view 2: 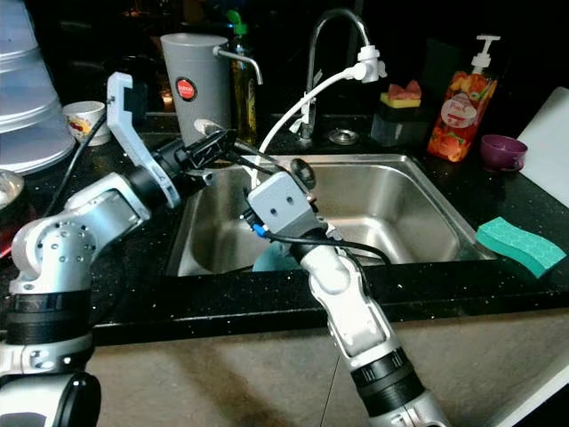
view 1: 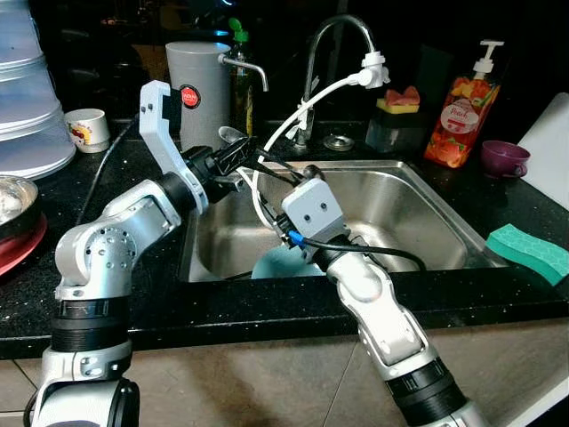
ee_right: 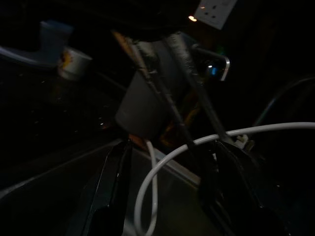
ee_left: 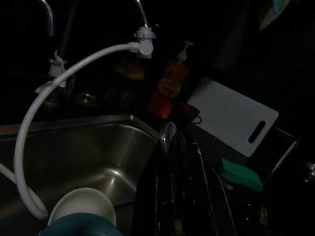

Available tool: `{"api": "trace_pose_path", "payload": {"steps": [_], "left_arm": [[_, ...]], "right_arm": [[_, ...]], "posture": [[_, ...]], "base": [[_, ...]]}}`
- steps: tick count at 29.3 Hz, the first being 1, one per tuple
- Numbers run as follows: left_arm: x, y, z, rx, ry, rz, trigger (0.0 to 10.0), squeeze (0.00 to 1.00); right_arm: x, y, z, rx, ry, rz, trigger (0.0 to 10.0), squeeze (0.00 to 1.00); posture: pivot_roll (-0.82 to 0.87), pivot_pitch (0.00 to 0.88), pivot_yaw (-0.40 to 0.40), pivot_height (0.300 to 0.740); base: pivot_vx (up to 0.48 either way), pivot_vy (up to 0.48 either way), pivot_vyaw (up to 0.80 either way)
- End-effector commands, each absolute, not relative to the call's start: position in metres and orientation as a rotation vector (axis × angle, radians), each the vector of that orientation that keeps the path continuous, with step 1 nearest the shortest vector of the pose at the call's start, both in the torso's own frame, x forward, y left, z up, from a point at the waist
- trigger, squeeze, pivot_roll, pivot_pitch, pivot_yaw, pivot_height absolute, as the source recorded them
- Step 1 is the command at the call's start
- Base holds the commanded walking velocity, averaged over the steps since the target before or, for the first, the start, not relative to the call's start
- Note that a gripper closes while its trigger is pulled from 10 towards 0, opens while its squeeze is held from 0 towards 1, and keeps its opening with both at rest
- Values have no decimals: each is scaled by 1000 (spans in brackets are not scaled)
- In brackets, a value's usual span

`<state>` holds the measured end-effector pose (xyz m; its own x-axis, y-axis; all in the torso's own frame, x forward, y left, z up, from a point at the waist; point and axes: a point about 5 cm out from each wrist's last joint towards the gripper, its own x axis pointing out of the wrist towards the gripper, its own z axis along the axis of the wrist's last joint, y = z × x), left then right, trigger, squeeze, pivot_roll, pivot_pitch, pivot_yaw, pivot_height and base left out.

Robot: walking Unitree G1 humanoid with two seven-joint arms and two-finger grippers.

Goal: Kitchen organization

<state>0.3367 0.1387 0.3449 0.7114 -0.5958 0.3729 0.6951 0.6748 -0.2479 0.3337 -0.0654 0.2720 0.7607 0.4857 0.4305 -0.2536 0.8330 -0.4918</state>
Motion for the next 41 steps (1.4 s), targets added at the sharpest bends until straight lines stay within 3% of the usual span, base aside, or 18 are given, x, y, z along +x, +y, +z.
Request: {"api": "trace_pose_path", "payload": {"steps": [1,7,23,41], "left_arm": [[341,144,336,-390,-230,-693,10000,0],[349,150,333,-409,-212,-610,10000,0],[342,140,336,-415,-229,-706,10000,0],[331,126,331,-388,-217,-823,10000,0]], "right_arm": [[333,-78,284,-408,-636,337,10000,0],[328,-73,285,-387,-667,368,10000,0],[326,-56,265,-400,-578,501,10000,0],[342,-78,278,-478,-616,242,10000,0]], "posture": [[25,119,-38,740],[25,118,-33,740],[27,119,-33,740],[26,115,-35,740]], "base": [[0,0,0],[0,0,0],[0,0,0],[0,0,0]]}}
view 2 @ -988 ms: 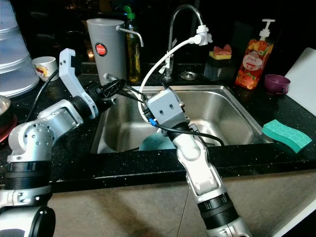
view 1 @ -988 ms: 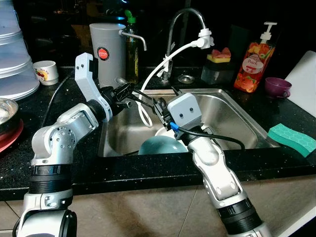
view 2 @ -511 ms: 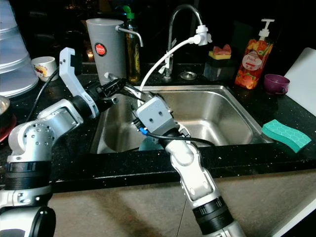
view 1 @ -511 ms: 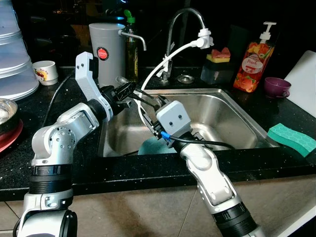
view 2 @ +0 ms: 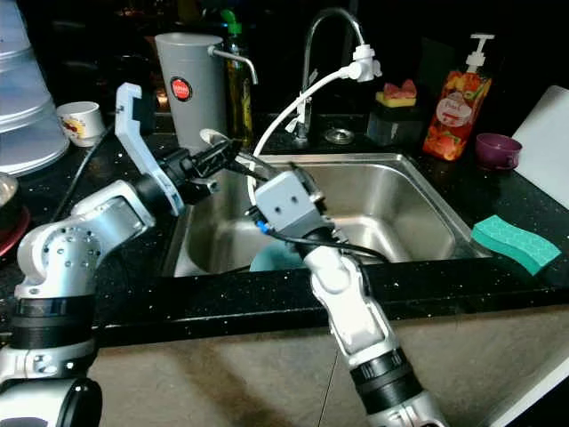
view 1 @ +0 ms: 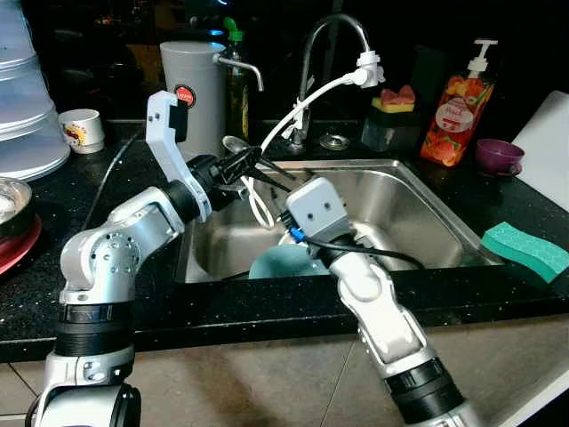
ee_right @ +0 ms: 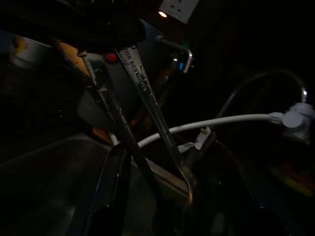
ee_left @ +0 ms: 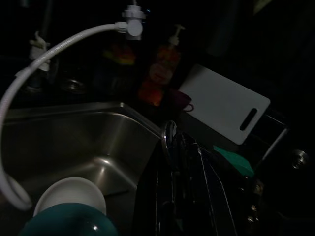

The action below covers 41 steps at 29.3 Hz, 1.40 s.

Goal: Kitchen organization

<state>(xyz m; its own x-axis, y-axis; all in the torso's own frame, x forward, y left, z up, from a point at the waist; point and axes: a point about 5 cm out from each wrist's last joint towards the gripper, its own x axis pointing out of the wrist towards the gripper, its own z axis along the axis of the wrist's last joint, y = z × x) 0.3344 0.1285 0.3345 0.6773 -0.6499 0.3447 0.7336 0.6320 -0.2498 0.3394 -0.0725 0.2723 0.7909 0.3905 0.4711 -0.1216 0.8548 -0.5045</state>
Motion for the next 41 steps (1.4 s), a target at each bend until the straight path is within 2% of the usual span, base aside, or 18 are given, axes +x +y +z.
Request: {"api": "trace_pose_path", "payload": {"steps": [1,5,6,8,9,10,11,17,27,28,31,32,33,34,35,36,41], "left_arm": [[331,126,331,-388,-217,-829,10000,0],[329,125,331,-388,-218,-841,10000,0],[329,125,331,-387,-219,-844,10000,0],[329,125,331,-387,-219,-844,10000,0],[329,125,331,-385,-218,-845,10000,0],[329,125,331,-385,-218,-845,10000,0],[329,125,329,-383,-215,-845,10000,0],[330,123,324,-371,-198,-837,10000,0],[349,113,290,-285,-82,-714,10000,0],[350,112,289,-292,-84,-712,10000,1000],[351,111,291,-292,-93,-702,10000,1000],[351,110,292,-288,-97,-699,10000,294],[351,110,292,-286,-100,-698,10000,294],[351,111,292,-287,-104,-693,10000,0],[351,111,292,-289,-105,-684,10000,0],[351,113,292,-297,-106,-680,10000,0],[347,121,292,-353,-135,-678,10000,0]], "right_arm": [[342,-78,278,-483,-615,236,10000,0],[344,-78,277,-489,-610,233,10000,0],[344,-78,277,-490,-609,234,9451,0],[344,-78,277,-490,-609,234,9451,0],[344,-77,276,-489,-609,238,1176,0],[344,-77,276,-489,-609,238,1176,0],[343,-76,276,-489,-613,246,0,0],[343,-74,275,-489,-622,261,0,0],[348,-75,263,-503,-587,274,0,0],[348,-75,262,-504,-584,274,0,0],[350,-77,261,-506,-566,261,0,0],[351,-78,260,-507,-560,256,0,0],[352,-79,259,-508,-556,253,0,0],[353,-79,259,-508,-551,247,4314,0],[354,-80,259,-506,-547,240,9255,0],[355,-82,259,-501,-542,231,10000,0],[364,-89,257,-471,-505,193,10000,0]], "posture": [[28,114,-36,740],[28,114,-36,740],[28,114,-36,740],[28,114,-36,740],[28,114,-36,740],[28,114,-36,740],[29,108,-38,740],[28,105,-38,740],[26,103,-40,740],[26,103,-40,740],[22,107,-41,740],[22,107,-41,740],[22,107,-41,740],[22,107,-41,740],[22,107,-41,740],[24,114,-38,740],[26,116,-37,740]], "base": [[0,0,0],[0,0,0],[0,0,0],[0,0,0],[0,0,0],[0,0,0],[0,0,0],[0,0,0],[0,0,0],[0,0,0],[0,0,0],[0,0,0],[0,0,0],[0,0,0],[0,0,0],[0,0,0],[0,0,0]]}}
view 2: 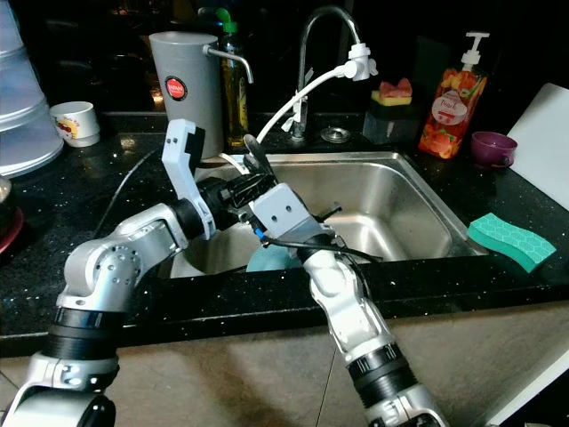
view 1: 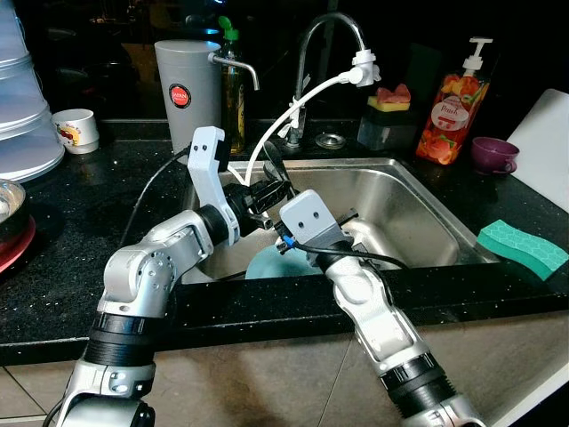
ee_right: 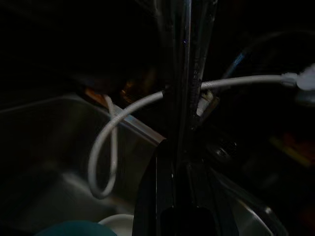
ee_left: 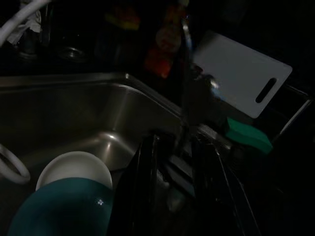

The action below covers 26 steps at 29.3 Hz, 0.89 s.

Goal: Kitchen organization

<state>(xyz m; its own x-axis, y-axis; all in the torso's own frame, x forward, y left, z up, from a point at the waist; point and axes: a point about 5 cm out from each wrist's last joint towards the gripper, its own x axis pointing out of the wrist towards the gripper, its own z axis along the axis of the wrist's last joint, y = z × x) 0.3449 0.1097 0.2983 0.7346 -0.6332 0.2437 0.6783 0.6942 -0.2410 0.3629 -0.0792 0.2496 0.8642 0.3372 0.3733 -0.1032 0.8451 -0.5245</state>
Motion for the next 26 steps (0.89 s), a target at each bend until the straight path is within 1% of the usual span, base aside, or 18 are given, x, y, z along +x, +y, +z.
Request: {"api": "trace_pose_path", "payload": {"steps": [1,6,9,10,16,17,18,19,26], "left_arm": [[345,122,294,-368,-149,-687,10000,0],[329,129,301,-449,-210,-759,10000,0],[325,131,299,-441,-212,-760,10000,0],[324,133,297,-437,-208,-744,10000,0],[325,135,292,-439,-188,-710,10000,0],[326,135,290,-440,-181,-703,10000,0],[326,135,290,-440,-181,-703,10000,0],[326,135,288,-440,-174,-698,10000,0],[329,134,284,-432,-150,-675,10000,0]], "right_arm": [[367,-91,256,-466,-493,184,10000,0],[385,-100,248,-466,-425,137,10000,0],[390,-104,243,-455,-383,119,10000,0],[394,-107,235,-423,-333,110,10000,0],[396,-110,222,-355,-267,110,10000,0],[397,-111,217,-336,-246,113,10000,94],[397,-111,217,-336,-246,113,10000,94],[397,-112,213,-329,-231,113,10000,1000],[396,-115,188,-372,-132,140,10000,1000]], "posture": [[26,116,-37,740],[40,118,-39,740],[43,117,-41,740],[49,119,-45,740],[49,119,-45,740],[48,122,-46,740],[48,122,-46,740],[47,122,-44,740],[47,122,-44,740]], "base": [[0,0,0],[0,0,0],[0,0,0],[0,0,0],[0,0,0],[0,0,0],[0,0,0],[0,0,0],[0,0,0]]}}
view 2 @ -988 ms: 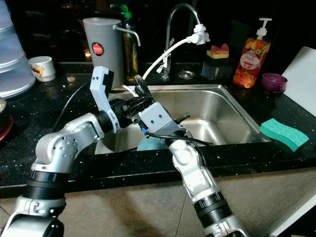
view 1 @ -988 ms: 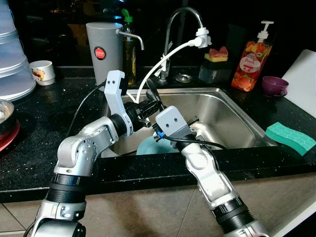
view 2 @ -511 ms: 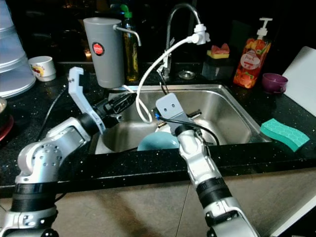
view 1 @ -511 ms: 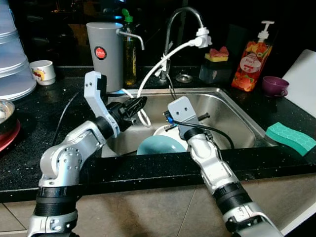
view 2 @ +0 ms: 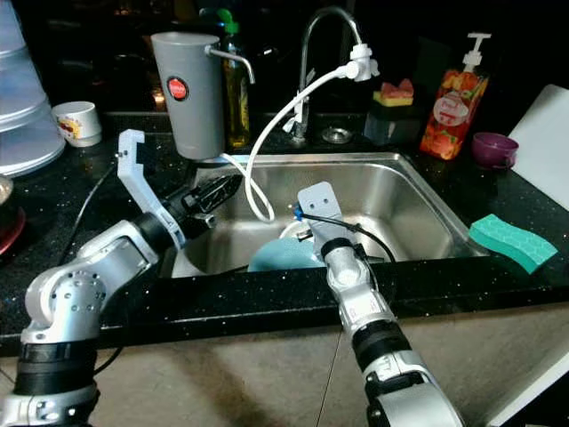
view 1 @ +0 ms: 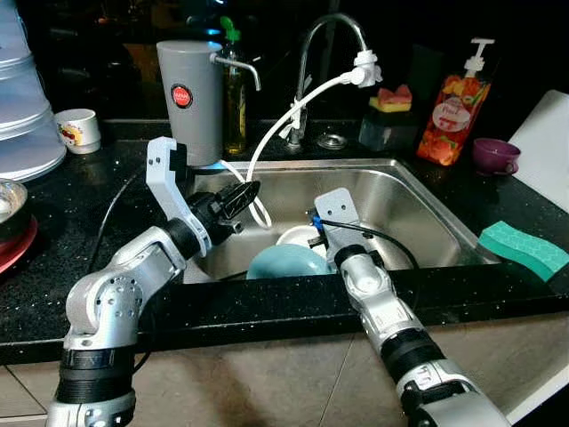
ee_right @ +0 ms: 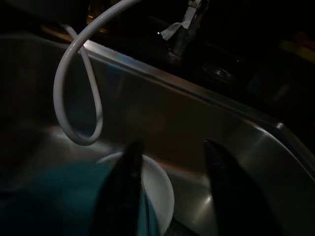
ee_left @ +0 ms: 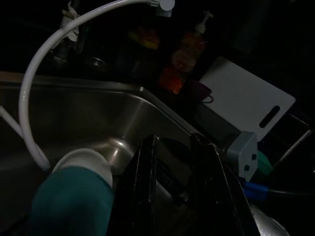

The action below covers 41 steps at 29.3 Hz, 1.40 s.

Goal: Kitchen organization

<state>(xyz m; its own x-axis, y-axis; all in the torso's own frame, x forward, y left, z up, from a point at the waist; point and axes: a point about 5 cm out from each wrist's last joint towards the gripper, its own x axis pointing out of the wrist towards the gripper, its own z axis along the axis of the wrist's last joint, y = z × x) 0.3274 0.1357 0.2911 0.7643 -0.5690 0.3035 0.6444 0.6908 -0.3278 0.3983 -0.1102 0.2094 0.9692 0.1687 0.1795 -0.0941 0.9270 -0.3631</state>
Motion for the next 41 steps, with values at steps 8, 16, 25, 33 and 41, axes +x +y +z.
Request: {"api": "trace_pose_path", "payload": {"steps": [8,16,25,33,41], "left_arm": [[329,135,281,-427,-138,-653,10000,0],[334,136,279,-394,-126,-593,10000,0],[334,134,274,-244,-150,-467,10000,0],[336,138,269,-157,-166,-353,10000,0],[336,144,269,-121,-194,-283,10000,0]], "right_arm": [[392,-125,204,-301,-234,75,10000,455],[377,-135,239,-125,-382,39,10000,0],[357,-147,248,184,-382,19,10000,0],[348,-153,253,233,-383,4,10000,0],[341,-153,268,275,-409,26,10000,0]], "posture": [[44,129,-42,740],[53,136,-31,740],[59,149,-28,740],[69,144,-25,740],[69,140,-25,740]], "base": [[0,0,0],[0,0,0],[0,0,0],[0,0,0],[0,0,0]]}}
